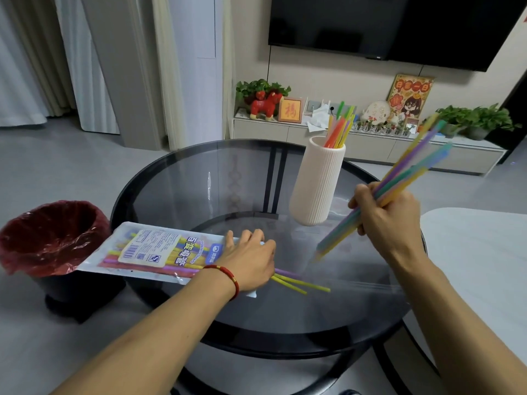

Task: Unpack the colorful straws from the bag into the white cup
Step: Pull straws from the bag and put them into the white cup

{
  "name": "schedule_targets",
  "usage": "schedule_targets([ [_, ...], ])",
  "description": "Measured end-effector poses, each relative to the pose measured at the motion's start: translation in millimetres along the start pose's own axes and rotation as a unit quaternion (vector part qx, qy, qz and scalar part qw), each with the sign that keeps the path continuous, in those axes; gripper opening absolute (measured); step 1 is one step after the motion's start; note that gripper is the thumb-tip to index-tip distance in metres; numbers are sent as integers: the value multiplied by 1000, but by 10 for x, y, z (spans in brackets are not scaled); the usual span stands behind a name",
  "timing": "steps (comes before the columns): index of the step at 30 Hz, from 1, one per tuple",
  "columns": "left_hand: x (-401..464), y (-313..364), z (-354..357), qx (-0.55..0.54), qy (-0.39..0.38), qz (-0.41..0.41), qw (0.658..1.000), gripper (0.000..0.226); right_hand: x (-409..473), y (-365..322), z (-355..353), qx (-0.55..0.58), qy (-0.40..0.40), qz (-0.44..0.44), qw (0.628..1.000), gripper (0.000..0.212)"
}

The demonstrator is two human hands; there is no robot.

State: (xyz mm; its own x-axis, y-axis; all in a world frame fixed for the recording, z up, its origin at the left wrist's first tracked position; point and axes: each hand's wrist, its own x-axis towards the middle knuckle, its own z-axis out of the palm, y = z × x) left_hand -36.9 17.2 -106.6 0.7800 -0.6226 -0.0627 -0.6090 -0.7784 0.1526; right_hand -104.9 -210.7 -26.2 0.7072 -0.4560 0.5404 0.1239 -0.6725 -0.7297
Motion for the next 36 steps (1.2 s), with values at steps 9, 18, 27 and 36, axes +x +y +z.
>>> schedule_targets([
  [9,12,-3,17,20,-1,7,1000,26,-36,199,303,-151,-163,-29,975,39],
  [18,33,64,-10,-15,-5,-11,1000,18,-108,346,352,-88,-155,55,982,40],
  [27,93,247,-143,-116,112,-35,986,18,-57,406,186,159,-11,199,967,33],
  [36,128,195,-245,-150,133,-92,975,24,807,-164,26,375,201,196,883,18],
])
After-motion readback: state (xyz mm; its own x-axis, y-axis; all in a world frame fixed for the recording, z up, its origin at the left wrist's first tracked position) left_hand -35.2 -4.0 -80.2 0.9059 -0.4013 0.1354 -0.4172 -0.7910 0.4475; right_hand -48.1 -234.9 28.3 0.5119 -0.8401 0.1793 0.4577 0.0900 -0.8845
